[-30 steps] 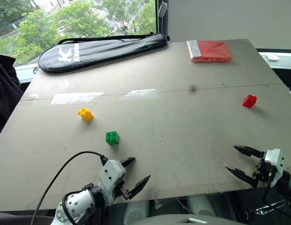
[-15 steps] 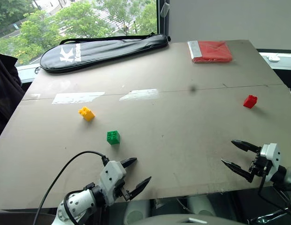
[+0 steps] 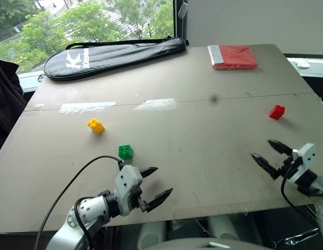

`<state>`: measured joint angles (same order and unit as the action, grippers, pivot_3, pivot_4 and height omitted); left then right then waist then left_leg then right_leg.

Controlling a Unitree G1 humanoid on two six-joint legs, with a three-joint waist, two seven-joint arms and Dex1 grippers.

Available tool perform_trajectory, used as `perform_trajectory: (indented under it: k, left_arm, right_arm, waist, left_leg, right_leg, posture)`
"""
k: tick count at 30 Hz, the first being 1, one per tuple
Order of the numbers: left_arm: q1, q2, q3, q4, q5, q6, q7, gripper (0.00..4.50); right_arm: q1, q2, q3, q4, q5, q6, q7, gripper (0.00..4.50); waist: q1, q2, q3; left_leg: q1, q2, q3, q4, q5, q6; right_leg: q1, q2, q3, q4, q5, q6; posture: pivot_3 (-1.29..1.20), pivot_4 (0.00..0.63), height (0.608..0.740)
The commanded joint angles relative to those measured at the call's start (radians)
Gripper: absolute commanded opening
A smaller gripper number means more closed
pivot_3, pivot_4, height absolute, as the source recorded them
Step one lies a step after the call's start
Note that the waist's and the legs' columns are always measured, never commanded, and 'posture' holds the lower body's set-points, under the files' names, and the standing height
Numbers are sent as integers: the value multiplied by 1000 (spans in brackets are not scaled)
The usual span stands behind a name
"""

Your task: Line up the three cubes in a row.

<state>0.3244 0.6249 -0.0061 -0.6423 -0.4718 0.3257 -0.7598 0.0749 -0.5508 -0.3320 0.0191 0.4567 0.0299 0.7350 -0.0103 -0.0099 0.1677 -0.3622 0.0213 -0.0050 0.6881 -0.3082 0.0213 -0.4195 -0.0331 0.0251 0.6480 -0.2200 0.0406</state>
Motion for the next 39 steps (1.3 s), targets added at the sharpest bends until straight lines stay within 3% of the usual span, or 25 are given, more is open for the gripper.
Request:
perform_trajectory:
  k: [1, 6, 12, 18, 21, 22, 23, 26, 27, 33, 39]
  left_arm:
    - [-61, 32, 12, -75, -64, 84, 5, 4490]
    - [-284, 78, 4, -69, -124, 209, -5, 4490]
    - [-436, 103, 7, -20, -179, 276, -46, 4490]
    - [-485, 108, -5, 4, -158, 281, -60, 4490]
    - [-485, 108, -3, 1, -157, 282, -60, 4500]
    - [-483, 109, -2, -2, -158, 282, -60, 4500]
    - [-480, 110, 0, -4, -159, 282, -61, 4500]
    - [-466, 114, 2, -9, -157, 278, -64, 4500]
    - [-462, 114, 2, -9, -155, 275, -65, 4500]
    - [-419, 117, 7, -12, -140, 256, -75, 4500]
    - [-334, 141, 9, -14, -116, 228, -104, 4500]
  right_arm:
    - [-65, 9, -42, 26, -25, 74, -144, 4500]
    - [-322, 56, -35, 239, -153, 117, -439, 4500]
    - [-507, 130, 0, 427, -227, 52, -555, 4500]
    - [-615, 181, -1, 578, -249, -8, -624, 4500]
    - [-647, 187, -7, 631, -257, -50, -653, 3781]
    - [-651, 186, -5, 641, -260, -62, -655, 3145]
    - [-653, 186, -3, 648, -261, -70, -655, 2804]
    - [-649, 188, 4, 656, -269, -91, -661, 1573]
    - [-646, 188, 6, 655, -270, -96, -660, 1360]
    - [-498, 168, 76, 422, -250, -76, -467, 1360]
    - [-129, 202, 185, -92, -249, 66, -420, 1360]
  waist:
    - [-1, 0, -1]
    - [-5, 0, 0]
    - [-7, -1, 1]
    - [-8, 0, 1]
    - [-9, 0, 1]
    - [-8, 0, 1]
    - [-8, 0, 1]
    - [-9, 0, 1]
    - [-10, 0, 1]
    - [-9, 0, 1]
    - [-4, 0, 1]
  left_leg:
    - [0, -1, 0, 0, 0, 0]
    - [-1, -2, 0, -2, 0, 0]
    - [-1, -2, -1, -3, 0, 0]
    - [-3, -2, 0, -3, 0, 0]
    - [-3, -3, 0, -3, 0, 0]
    - [-3, -3, 0, -3, 0, 0]
    - [-3, -3, 0, -3, 0, 0]
    - [-3, -3, 0, -3, 0, 0]
    - [-3, -3, 0, -3, 0, 0]
    - [-3, -2, 0, -3, 0, 0]
    - [-4, 0, -2, -4, 0, 0]
  right_leg:
    - [0, 0, 0, 0, 0, 0]
    - [-2, 2, 0, 1, 3, -4]
    - [-4, 3, 1, 4, 5, -1]
    - [-4, 3, 2, 3, 5, -1]
    - [-4, 2, 2, 3, 5, -1]
    - [-4, 2, 3, 3, 5, -1]
    - [-4, 2, 3, 3, 5, -1]
    - [-4, 2, 3, 3, 5, -1]
    - [-4, 2, 3, 3, 5, -1]
    - [-5, 2, 2, 4, 5, -1]
    - [-6, 2, 2, 5, 5, -1]
  posture:
    - [0, 150, 707]
    - [0, 150, 707]
    - [0, 150, 707]
    - [0, 150, 707]
    - [0, 150, 707]
    - [0, 150, 707]
    - [0, 150, 707]
    - [0, 150, 707]
    - [0, 150, 707]
    - [0, 150, 707]
    - [0, 150, 707]
